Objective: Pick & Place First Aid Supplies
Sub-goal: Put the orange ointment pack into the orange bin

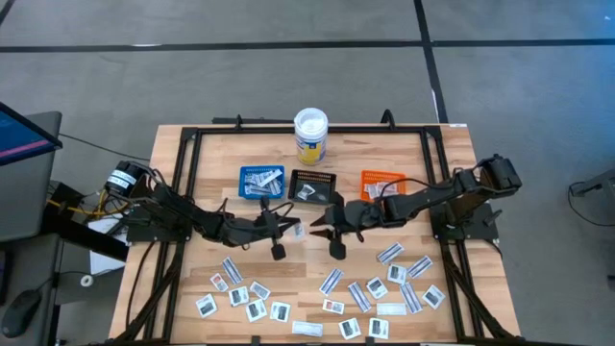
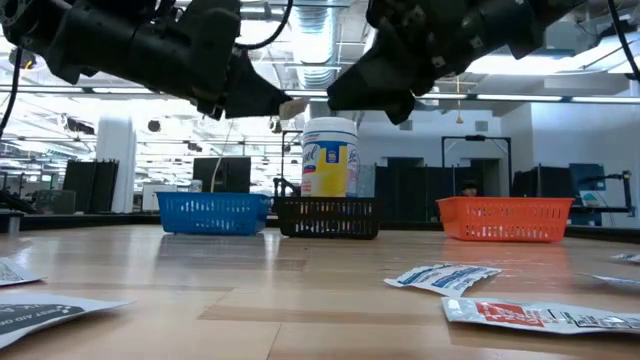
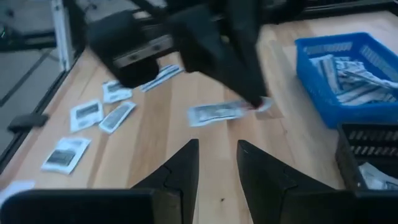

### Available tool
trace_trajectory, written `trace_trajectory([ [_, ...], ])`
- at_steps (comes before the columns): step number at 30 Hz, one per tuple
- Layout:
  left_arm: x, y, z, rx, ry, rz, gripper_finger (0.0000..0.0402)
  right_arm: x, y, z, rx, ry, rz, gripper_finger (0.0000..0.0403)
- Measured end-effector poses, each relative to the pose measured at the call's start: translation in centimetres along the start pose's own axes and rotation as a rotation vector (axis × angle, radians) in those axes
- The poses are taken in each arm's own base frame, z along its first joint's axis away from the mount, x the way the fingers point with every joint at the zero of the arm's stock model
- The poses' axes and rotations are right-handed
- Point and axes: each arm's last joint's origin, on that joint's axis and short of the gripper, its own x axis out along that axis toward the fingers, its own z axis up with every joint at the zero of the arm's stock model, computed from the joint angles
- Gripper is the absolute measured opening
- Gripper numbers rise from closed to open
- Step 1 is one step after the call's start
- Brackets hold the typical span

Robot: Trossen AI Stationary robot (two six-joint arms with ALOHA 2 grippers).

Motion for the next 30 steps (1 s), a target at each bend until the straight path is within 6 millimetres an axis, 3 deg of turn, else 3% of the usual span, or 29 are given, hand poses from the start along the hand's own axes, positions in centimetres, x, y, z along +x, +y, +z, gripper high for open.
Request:
trace_trajectory([
  [9, 0.3, 0.5, 0.4, 0.061, -0.033, 0.027, 0.0005, 0.2, -3.2, 0.7, 0.136, -0.026, -0.086, 0.0103],
  [15, 0.9, 1.4, 0.4, 0.103, -0.029, 0.066, 0.0005, 0.2, -4.8, 1.6, 0.326, -0.081, -0.001, 0.0103],
  [30, 1.9, 3.5, 1.0, 0.097, -0.077, 0.156, 0.0005, 0.2, -5.7, 1.8, 0.408, -0.095, 0.012, 0.0103],
])
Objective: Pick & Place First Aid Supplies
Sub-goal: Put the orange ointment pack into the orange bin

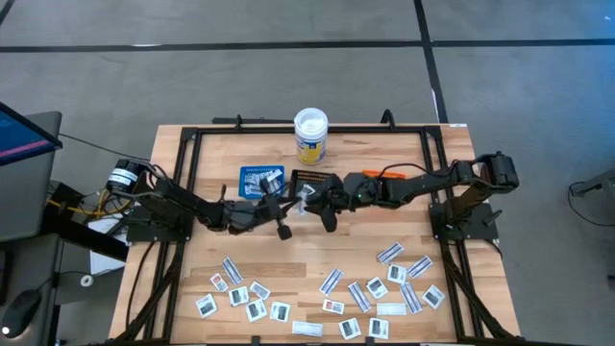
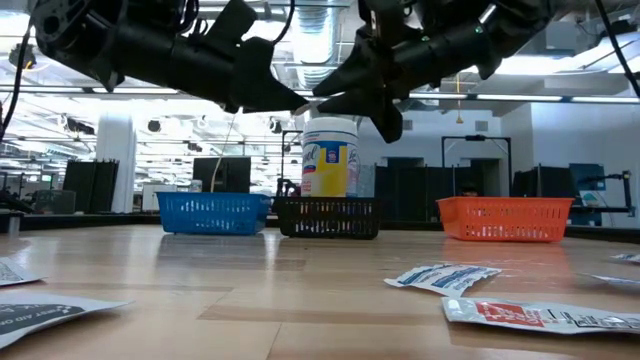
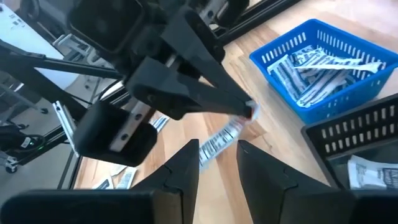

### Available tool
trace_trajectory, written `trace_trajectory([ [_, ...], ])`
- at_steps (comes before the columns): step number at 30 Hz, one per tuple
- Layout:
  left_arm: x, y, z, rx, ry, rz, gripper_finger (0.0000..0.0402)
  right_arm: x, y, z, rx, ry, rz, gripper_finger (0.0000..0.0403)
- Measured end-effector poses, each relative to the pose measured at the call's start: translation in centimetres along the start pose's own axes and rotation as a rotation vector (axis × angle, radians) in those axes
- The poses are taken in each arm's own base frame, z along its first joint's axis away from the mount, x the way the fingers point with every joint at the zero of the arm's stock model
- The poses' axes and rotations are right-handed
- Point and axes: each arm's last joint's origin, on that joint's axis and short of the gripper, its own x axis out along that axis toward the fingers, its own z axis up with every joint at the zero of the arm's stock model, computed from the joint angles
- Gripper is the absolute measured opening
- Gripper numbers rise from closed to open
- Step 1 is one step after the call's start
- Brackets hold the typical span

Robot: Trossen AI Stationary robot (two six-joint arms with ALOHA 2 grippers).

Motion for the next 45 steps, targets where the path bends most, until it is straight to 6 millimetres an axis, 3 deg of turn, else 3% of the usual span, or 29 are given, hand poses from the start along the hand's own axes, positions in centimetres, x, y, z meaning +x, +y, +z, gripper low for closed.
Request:
trace_trajectory([
  [13, 0.2, 0.3, 0.4, -0.025, -0.039, -0.011, 0.0005, 0.0, -0.8, 0.5, -0.048, -0.025, -0.043, 0.0094],
  [22, 0.2, 0.3, 0.5, -0.032, -0.049, -0.017, 0.0005, 0.0, 0.0, 0.4, -0.18, -0.043, -0.013, 0.0007],
  [34, 0.2, 0.0, 0.6, -0.065, -0.074, -0.106, 0.0021, 0.0, -0.3, -0.1, -0.269, 0.02, -0.04, 0.0001],
  [45, 0.1, 0.0, 0.6, -0.108, -0.069, -0.113, 0.0073, -0.8, -1.6, 0.1, -0.355, 0.081, -0.152, 0.0],
])
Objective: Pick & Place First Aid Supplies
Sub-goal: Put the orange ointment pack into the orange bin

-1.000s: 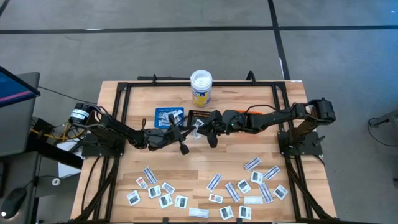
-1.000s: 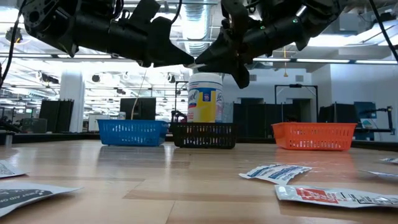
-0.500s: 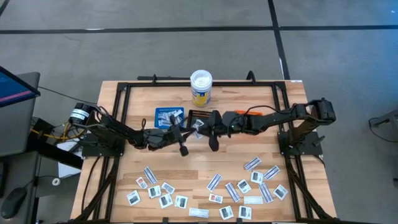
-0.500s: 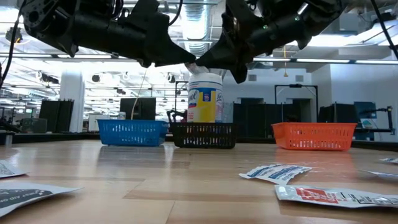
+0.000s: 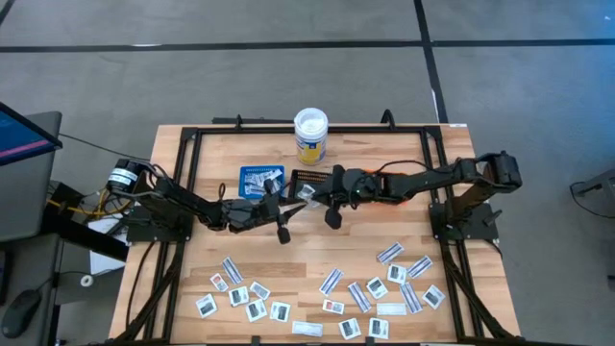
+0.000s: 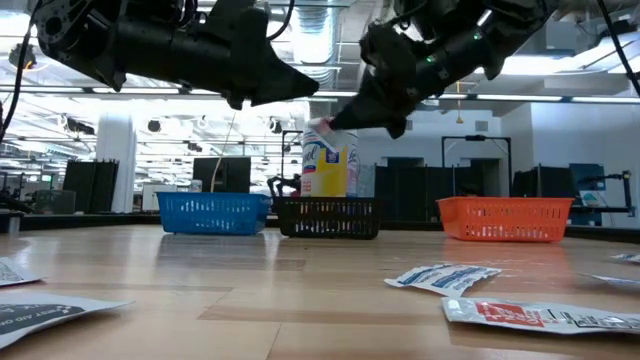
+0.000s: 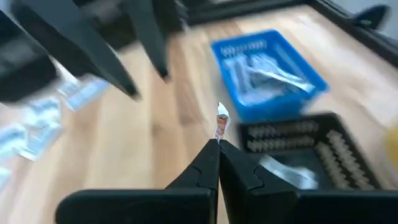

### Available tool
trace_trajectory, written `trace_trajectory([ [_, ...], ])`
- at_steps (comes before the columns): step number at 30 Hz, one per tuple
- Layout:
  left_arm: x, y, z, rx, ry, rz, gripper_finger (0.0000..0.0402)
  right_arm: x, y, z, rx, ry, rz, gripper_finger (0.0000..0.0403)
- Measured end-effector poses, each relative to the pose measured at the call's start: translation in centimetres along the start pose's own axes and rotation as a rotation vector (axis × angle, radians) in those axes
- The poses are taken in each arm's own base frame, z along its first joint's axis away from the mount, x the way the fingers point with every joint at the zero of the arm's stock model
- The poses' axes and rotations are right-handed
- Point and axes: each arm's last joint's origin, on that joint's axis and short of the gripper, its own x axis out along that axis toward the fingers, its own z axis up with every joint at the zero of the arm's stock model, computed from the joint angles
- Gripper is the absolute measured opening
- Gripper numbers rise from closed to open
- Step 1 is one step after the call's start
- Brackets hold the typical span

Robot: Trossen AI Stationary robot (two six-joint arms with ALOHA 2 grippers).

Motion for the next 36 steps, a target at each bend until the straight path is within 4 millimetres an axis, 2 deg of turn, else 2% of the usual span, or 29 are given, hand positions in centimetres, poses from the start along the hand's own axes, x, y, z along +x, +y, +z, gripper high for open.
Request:
trace_trajectory([
  [4, 0.0, 0.0, 0.0, -0.012, 0.001, 0.0, 0.0082, -2.4, -0.3, 0.0, -0.033, 0.107, -0.117, 0.0],
  [9, 0.0, 0.0, -0.1, -0.01, 0.008, -0.001, 0.0079, -7.1, -0.3, 0.1, -0.07, 0.224, -0.259, 0.0],
  [14, 0.0, 0.0, -0.1, -0.01, 0.008, -0.001, 0.0077, -11.8, -0.4, -0.9, -0.004, 0.364, -0.346, 0.0],
  [19, 0.0, 0.0, -0.1, -0.01, 0.008, -0.001, 0.0077, -14.9, -0.7, -2.4, 0.088, 0.502, -0.465, 0.0],
  [24, 0.0, 0.0, -0.1, -0.01, 0.008, -0.001, 0.0077, -15.5, -1.1, -3.3, 0.104, 0.569, -0.614, 0.0],
  [33, 0.0, 0.0, -0.1, -0.01, 0.008, -0.001, 0.0077, -12.8, -1.3, -5.6, 0.026, 0.637, -0.642, 0.0],
  [36, 0.0, 0.0, -0.1, -0.01, 0.008, -0.001, 0.0077, -12.3, -1.3, -5.8, 0.016, 0.654, -0.646, 0.0],
])
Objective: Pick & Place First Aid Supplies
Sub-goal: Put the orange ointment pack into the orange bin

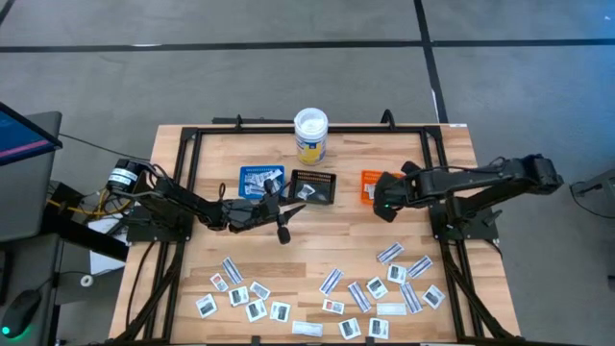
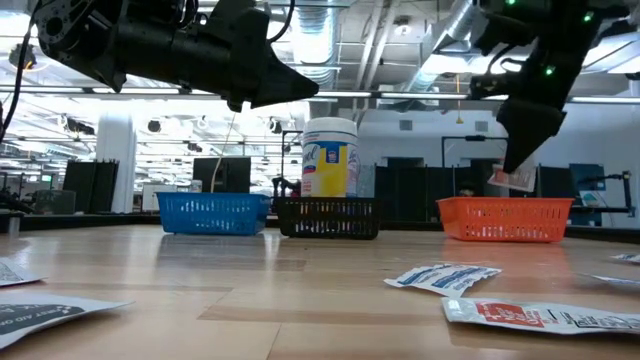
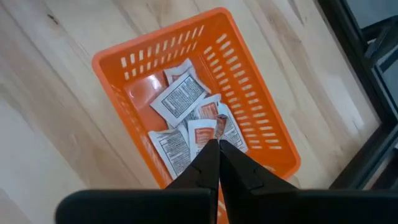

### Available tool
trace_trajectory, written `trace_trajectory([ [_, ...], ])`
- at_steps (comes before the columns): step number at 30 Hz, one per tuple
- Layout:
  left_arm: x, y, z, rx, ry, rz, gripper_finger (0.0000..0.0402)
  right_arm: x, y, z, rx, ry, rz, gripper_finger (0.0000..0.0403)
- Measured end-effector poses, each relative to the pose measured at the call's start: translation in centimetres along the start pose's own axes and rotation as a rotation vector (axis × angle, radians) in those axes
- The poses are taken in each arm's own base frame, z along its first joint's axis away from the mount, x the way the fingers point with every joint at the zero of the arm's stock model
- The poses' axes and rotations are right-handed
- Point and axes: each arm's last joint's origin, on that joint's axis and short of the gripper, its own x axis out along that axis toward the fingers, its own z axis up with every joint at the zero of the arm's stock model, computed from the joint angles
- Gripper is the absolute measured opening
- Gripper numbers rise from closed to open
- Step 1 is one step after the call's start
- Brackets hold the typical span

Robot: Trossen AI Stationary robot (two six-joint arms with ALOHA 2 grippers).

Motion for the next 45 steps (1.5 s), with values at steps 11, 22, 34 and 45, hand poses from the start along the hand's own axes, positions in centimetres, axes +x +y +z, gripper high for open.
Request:
trace_trajectory([
  [11, 0.0, -0.3, 0.0, 0.0, -0.013, -0.11, 0.0077, -3.7, 0.6, 0.2, -0.118, -0.234, 0.178, 0.0],
  [22, 0.7, -1.2, 1.9, -0.047, -0.1, -0.343, 0.008, -8.8, 0.7, -0.9, -0.285, -0.785, 0.464, 0.0],
  [34, 2.1, -0.6, 3.9, 0.023, -0.18, -0.304, 0.0153, -7.7, 2.1, 0.8, -0.137, -1.08, 0.615, 0.0],
  [45, 3.9, -1.1, 2.9, 0.036, -0.146, -0.298, 0.0157, -5.0, 5.9, 3.3, -0.186, -0.998, 0.595, 0.0],
])
